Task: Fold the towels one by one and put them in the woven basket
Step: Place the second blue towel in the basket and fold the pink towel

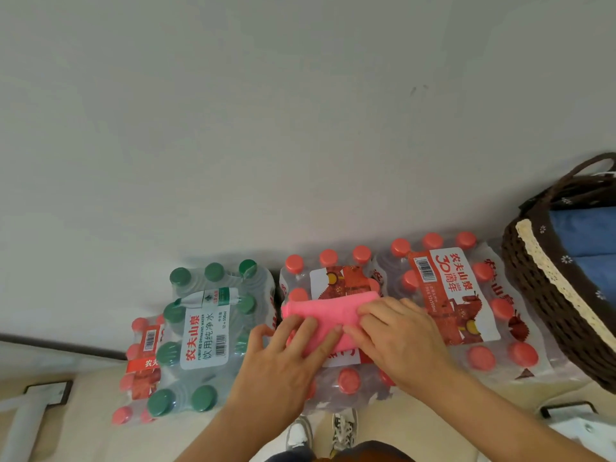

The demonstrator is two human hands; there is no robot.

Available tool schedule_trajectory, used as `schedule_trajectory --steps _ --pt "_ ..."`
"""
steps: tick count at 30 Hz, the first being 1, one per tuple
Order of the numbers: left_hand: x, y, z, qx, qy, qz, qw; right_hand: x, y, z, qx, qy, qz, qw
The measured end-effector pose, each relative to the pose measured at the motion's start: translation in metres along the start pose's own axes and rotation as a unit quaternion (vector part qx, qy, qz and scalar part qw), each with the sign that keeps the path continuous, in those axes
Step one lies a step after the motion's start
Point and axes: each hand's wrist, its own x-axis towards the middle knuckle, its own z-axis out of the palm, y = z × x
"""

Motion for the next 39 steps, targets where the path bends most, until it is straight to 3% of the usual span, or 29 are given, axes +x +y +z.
schedule_trajectory --steps 6,9,13,20,24,29,32,36,39 --pt "0.006 -0.012 -0.013 -0.161 0.048 -0.063 0.984 0.008 -0.011 -0.003 -0.028 -0.064 0.092 0.993" --pt "0.024 -0.024 -0.02 -0.284 0.002 -0.114 0.952 0.008 -0.02 -0.006 -0.025 -0.097 0.147 0.984" --pt "0.031 -0.037 -0.021 -0.241 -0.05 -0.116 0.962 0.017 -0.032 -0.015 -0.025 -0.159 0.194 0.968" --pt "0.031 -0.048 -0.02 -0.261 -0.111 -0.124 0.951 0.027 -0.047 -0.022 -0.056 -0.234 0.252 0.937" --pt "0.027 -0.047 -0.023 -0.328 -0.074 -0.122 0.934 0.023 -0.05 -0.028 -0.063 -0.222 0.263 0.937" --pt "0.029 -0.055 -0.053 -0.519 -0.02 -0.115 0.847 0.01 -0.046 -0.054 0.061 -0.219 0.293 0.929" --pt "0.039 -0.056 -0.092 -0.495 0.016 -0.045 0.868 0.003 -0.052 -0.072 0.109 -0.198 0.295 0.928" --pt "0.056 -0.043 -0.145 -0.374 0.018 0.084 0.924 0.018 -0.069 -0.108 0.202 -0.064 0.243 0.947" --pt "0.067 -0.031 -0.169 -0.412 0.018 0.108 0.905 0.028 -0.072 -0.129 0.274 0.023 0.233 0.933"
